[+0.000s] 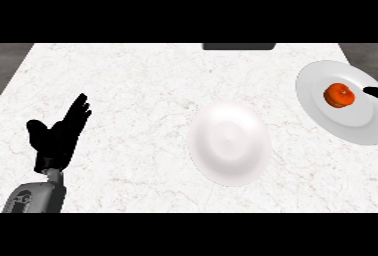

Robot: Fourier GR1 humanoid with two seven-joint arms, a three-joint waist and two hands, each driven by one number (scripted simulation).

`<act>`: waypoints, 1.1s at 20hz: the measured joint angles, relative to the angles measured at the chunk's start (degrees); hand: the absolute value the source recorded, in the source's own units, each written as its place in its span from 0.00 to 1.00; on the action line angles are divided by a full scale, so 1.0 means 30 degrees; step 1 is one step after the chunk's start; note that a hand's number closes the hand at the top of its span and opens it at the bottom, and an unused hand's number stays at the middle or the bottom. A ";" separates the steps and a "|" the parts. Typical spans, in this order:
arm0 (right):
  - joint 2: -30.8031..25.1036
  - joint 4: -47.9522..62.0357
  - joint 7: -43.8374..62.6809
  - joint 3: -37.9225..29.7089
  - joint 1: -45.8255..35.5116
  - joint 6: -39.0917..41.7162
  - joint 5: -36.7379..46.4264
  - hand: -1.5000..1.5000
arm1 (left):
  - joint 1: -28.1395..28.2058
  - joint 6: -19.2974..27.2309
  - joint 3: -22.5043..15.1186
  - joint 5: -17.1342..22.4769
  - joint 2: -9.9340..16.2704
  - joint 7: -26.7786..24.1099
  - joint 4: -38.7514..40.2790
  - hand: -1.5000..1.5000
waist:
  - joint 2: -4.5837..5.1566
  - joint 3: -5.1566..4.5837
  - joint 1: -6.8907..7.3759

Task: Pick the squash from the plate and place it in the plate

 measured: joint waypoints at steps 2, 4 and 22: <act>-0.0201 0.0059 -0.0692 -0.0143 0.0498 0.0351 -0.0351 0.00 | -0.0107 0.0106 -0.0109 -0.0153 -0.0170 0.0252 -0.0215 0.50 | 0.0019 0.0003 0.0041; -0.0596 0.0345 -0.1304 -0.0267 0.0952 0.0834 -0.0607 0.00 | -0.0327 0.0176 -0.0144 -0.0289 -0.0233 0.0528 -0.0334 0.50 | 0.0036 0.0004 0.0080; -0.3279 0.4099 -0.4600 -0.0305 0.2855 0.2042 -0.1271 0.00 | -0.0588 -0.0292 0.0479 -0.0557 -0.0370 0.0798 -0.0453 0.50 | 0.0092 0.0023 0.0193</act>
